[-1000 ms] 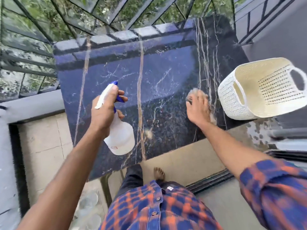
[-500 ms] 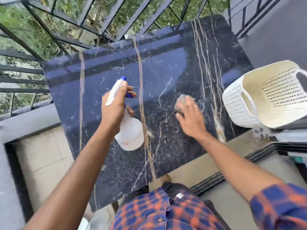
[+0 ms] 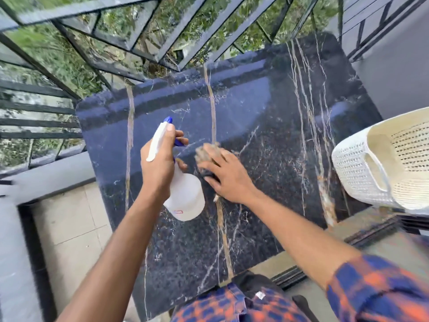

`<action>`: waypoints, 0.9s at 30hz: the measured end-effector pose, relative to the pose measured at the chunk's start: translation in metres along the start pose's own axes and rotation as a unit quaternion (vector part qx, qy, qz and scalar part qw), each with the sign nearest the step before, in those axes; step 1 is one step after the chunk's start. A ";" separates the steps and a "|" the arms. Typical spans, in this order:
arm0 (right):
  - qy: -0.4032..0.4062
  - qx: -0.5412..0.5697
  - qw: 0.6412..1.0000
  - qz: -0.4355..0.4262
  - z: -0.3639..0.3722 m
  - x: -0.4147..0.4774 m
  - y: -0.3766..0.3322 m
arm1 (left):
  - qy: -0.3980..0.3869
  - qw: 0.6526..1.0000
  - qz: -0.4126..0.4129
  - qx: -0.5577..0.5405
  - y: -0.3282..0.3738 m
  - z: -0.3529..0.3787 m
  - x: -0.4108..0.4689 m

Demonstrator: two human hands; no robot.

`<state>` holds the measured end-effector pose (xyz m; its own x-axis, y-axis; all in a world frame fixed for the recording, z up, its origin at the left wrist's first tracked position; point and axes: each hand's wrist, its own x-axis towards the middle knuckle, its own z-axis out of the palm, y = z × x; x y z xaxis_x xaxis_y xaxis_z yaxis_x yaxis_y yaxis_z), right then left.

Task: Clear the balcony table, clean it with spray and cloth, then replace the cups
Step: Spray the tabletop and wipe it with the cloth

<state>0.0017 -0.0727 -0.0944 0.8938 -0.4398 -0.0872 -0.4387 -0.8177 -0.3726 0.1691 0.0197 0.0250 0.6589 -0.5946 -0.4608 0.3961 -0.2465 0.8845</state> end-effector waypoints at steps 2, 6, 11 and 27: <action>0.046 0.003 0.997 0.066 -0.002 -0.050 0.016 | -0.005 1.000 0.000 0.013 -0.002 -0.001 0.000; 0.075 -0.044 0.950 0.299 -0.026 -0.116 0.091 | -0.002 1.000 -0.003 0.031 -0.007 0.008 -0.003; 0.051 -0.075 0.924 0.371 -0.045 -0.124 0.137 | -0.009 0.998 0.012 0.059 -0.014 0.031 -0.015; -0.073 0.675 0.661 0.321 -0.122 -0.202 0.076 | 0.131 0.984 0.101 0.058 -0.017 0.133 -0.107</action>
<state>-0.2236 -0.0911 0.0078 0.6060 -0.4146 -0.6789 -0.3374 0.6389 -0.6913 0.0070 -0.0144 0.0689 0.8654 -0.4256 -0.2643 0.1744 -0.2386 0.9553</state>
